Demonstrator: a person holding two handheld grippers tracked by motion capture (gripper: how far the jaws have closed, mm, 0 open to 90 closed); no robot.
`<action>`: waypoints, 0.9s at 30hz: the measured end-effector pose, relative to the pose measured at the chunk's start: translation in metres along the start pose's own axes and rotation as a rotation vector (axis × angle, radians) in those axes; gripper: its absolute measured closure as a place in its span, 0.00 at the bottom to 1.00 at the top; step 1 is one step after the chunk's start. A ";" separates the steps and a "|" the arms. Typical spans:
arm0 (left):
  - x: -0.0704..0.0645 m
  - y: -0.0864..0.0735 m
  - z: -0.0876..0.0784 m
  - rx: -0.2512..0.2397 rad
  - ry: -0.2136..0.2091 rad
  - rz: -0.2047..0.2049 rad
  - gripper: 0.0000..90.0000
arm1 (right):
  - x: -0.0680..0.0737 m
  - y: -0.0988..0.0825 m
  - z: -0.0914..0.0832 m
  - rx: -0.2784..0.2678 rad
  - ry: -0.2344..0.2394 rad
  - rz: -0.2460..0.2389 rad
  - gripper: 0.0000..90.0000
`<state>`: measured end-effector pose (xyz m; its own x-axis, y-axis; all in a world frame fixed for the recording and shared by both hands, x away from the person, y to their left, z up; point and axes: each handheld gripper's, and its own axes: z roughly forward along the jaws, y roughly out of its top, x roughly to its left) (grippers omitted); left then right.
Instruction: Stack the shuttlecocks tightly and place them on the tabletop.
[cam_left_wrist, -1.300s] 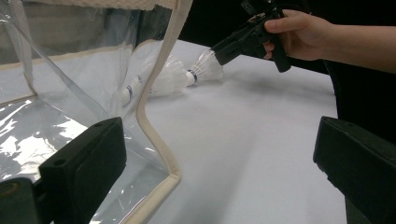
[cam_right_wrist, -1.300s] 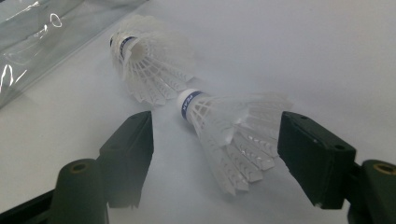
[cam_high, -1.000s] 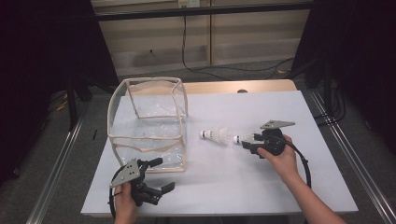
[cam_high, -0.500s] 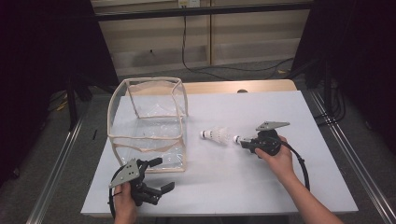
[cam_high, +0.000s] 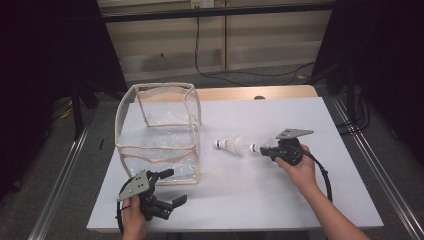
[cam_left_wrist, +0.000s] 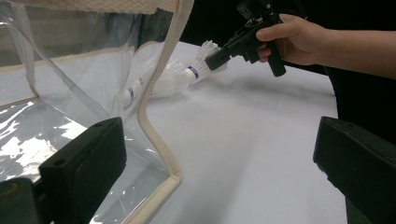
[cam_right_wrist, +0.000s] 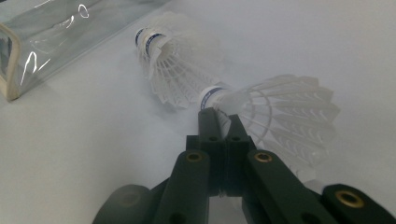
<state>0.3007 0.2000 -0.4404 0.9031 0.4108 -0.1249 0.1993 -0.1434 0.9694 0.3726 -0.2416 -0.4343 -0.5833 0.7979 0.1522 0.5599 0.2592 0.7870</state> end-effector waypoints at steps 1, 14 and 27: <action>0.000 0.000 0.000 0.001 0.000 0.001 0.03 | 0.000 0.000 -0.001 -0.002 -0.001 -0.001 0.99; 0.000 0.000 0.000 0.000 -0.001 0.000 0.03 | 0.004 0.007 -0.003 -0.054 0.014 -0.003 1.00; 0.000 0.000 0.000 0.001 -0.001 0.000 0.03 | 0.007 0.011 0.002 -0.062 0.030 -0.004 1.00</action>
<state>0.3008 0.2000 -0.4405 0.9036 0.4098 -0.1249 0.1993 -0.1439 0.9693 0.3759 -0.2317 -0.4260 -0.6034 0.7799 0.1662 0.5206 0.2274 0.8229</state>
